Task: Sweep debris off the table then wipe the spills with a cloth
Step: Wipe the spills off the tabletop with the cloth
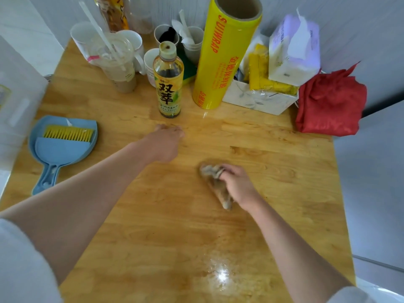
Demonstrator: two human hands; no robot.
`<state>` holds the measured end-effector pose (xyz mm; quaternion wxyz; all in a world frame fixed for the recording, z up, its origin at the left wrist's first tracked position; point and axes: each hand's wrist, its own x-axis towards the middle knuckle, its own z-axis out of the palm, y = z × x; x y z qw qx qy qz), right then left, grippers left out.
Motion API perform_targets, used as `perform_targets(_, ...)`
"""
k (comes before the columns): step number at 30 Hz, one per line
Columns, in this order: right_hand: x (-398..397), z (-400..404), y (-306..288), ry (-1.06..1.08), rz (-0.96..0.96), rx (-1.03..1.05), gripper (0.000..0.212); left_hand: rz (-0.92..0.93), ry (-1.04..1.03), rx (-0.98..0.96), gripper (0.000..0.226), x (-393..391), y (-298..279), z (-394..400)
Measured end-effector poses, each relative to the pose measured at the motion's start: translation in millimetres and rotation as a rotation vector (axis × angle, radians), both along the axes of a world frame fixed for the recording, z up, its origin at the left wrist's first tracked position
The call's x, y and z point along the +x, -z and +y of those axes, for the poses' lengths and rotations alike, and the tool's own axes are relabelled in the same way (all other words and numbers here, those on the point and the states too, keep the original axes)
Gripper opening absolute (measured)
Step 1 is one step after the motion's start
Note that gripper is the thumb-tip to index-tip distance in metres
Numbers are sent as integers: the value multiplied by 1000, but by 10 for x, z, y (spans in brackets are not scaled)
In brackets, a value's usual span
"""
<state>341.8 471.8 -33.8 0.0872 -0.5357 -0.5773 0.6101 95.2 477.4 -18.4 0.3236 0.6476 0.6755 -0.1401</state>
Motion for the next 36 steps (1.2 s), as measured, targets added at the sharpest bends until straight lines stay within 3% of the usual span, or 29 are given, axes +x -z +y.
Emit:
perform_targets(3, 329, 125, -180, 434, 289, -239, 32, -35, -109, 35, 60, 85, -50, -43)
perform_targets(7, 645, 143, -217, 634, 507, -425, 39, -176, -326, 259, 40, 416, -198, -184)
perform_targets(10, 753, 102, -281, 609, 497, -358, 37, -369, -393, 378, 21, 788, -394, -244)
perform_targets(13, 817, 7, -328, 490, 420, -95, 31, -542, -402, 396, 4, 1179, -577, -257)
perform_targets(18, 827, -128, -380, 349, 466, 46, 23, -670, -514, 234, 32, 1550, -667, -244)
perform_targets(22, 914, -193, -403, 392, 528, -2, 19, -844, -725, 92, 28, 1608, -607, -201)
perform_targets(28, 1175, -108, -446, 590, 401, -1, 27, -730, -677, 22, 20, 1496, -632, -131)
perform_targets(32, 1328, 21, -461, 890, 575, -326, 32, -587, -575, 17, 18, 1329, -647, -93)
perform_targets(36, 1369, 49, -463, 887, 729, -455, 36, -478, -497, 95, 20, 1291, -680, -66)
